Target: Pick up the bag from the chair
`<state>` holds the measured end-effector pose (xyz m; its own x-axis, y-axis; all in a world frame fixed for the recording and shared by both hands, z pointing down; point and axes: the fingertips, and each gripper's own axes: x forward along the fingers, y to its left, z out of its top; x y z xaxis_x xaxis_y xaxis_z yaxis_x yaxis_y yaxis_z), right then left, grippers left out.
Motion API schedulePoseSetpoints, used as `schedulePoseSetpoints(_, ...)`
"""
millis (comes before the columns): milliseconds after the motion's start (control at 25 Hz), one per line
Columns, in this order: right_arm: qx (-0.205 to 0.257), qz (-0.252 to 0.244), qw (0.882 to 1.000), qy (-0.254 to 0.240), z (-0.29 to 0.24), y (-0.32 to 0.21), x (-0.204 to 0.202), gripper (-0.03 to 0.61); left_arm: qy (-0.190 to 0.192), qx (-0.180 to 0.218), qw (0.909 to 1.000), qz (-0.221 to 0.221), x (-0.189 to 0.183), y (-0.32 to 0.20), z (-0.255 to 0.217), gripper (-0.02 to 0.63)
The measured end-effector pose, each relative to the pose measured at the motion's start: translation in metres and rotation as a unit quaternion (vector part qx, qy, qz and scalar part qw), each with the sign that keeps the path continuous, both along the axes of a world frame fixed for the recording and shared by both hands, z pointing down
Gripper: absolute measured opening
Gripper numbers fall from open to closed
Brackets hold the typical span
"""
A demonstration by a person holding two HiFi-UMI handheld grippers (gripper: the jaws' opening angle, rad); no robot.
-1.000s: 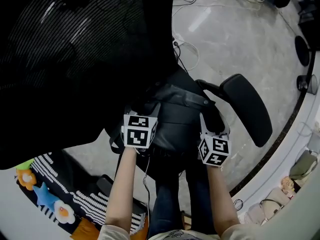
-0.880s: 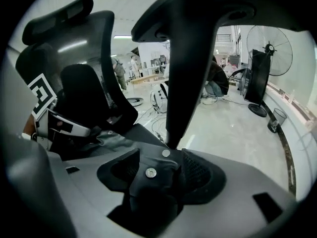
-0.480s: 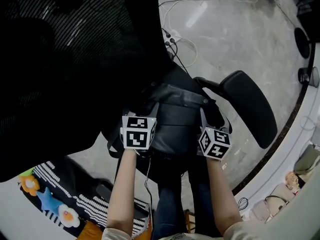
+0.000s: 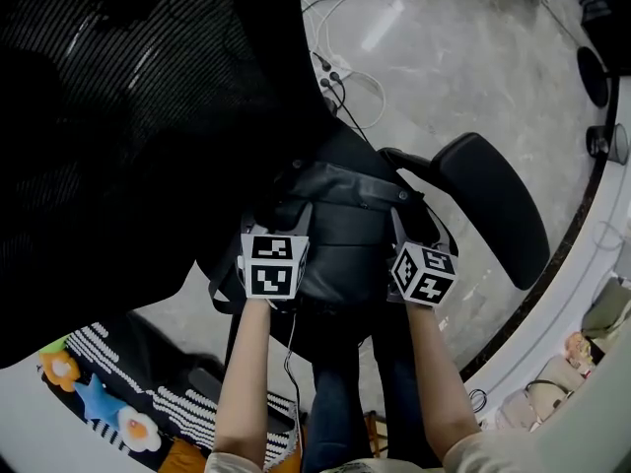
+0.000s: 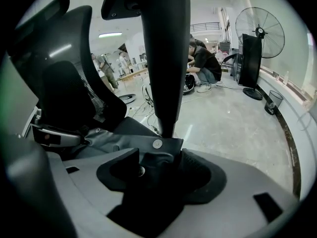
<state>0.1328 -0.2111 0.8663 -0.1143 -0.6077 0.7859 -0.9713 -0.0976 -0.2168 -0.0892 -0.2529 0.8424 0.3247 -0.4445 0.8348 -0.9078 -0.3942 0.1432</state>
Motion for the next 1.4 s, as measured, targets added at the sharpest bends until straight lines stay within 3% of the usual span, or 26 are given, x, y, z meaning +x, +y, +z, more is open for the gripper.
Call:
schedulePoseSetpoints(200, -0.007, -0.004, 1.000, -0.010, 0.005, -0.001, -0.002, 0.275, 0.003, 0.007, 1.0000, -0.005, 0.000, -0.001, 0.000, 0.267)
schedulePoseSetpoints(920, -0.025, 0.052, 0.996, -0.063, 0.013, -0.003, -0.001, 0.278, 0.002, 0.006, 1.0000, -0.006, -0.001, 0.000, 0.004, 0.267)
schedulePoseSetpoints(1160, -0.020, 0.069, 0.994, -0.076, 0.008, -0.001, 0.004, 0.188, 0.003, 0.004, 1.0000, -0.005, -0.003, 0.003, 0.005, 0.267)
schedulePoseSetpoints(1400, -0.031, 0.077, 0.993, -0.083, 0.013, -0.001, 0.007, 0.171, 0.006, 0.003, 0.9999, -0.009, -0.002, 0.002, 0.006, 0.267)
